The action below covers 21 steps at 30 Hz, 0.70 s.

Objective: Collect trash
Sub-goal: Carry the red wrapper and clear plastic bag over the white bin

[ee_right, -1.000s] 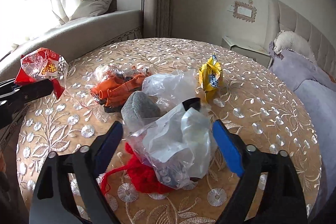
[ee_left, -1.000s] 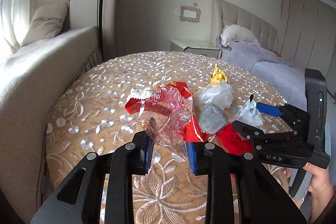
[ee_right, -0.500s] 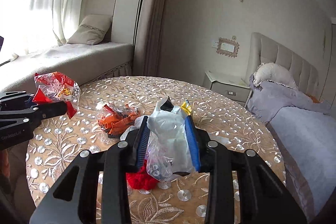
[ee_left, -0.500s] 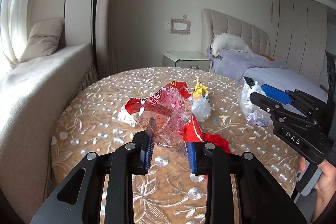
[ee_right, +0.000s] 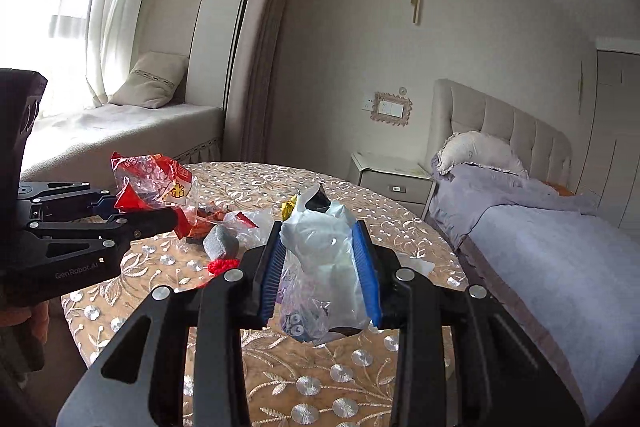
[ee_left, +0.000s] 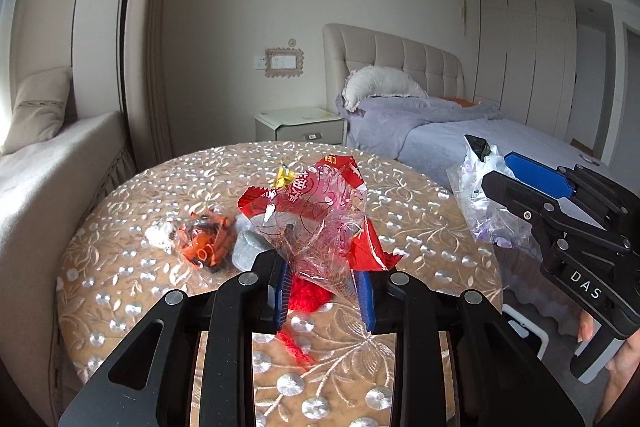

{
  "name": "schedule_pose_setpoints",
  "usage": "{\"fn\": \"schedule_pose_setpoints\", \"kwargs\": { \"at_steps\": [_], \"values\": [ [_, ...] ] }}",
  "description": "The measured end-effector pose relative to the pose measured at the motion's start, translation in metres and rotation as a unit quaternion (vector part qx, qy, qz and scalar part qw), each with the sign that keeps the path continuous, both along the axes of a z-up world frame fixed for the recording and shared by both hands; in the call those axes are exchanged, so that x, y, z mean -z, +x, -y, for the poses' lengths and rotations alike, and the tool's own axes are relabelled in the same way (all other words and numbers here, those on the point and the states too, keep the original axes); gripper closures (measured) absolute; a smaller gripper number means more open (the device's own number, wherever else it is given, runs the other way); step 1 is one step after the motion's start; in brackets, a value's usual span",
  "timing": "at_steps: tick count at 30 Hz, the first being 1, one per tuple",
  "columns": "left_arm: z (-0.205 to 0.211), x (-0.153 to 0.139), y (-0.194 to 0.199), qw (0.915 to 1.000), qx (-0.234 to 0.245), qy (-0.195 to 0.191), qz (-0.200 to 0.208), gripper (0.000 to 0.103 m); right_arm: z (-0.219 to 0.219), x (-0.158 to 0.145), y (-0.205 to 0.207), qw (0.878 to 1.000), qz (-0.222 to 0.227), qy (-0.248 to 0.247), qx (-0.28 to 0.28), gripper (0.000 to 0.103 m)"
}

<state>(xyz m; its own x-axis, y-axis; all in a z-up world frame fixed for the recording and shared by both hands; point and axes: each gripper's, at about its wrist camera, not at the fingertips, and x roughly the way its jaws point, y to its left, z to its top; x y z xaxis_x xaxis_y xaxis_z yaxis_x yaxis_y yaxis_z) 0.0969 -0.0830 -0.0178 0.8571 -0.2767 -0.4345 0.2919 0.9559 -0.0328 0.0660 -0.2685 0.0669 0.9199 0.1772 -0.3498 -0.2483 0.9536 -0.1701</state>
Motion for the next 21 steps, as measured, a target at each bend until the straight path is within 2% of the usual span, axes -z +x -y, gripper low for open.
{"fn": "schedule_pose_setpoints", "kwargs": {
  "at_steps": [10,21],
  "values": [
    [0.077,0.006,-0.019,0.9958,0.091,0.009,-0.001,0.076,0.063,0.005,-0.045,0.997,0.007,0.007,0.078,0.067],
    [0.175,0.03,-0.041,0.978,0.207,0.022,-0.018,0.076,0.13,0.023,-0.083,0.986,0.004,0.008,0.164,0.067]
  ]
}}
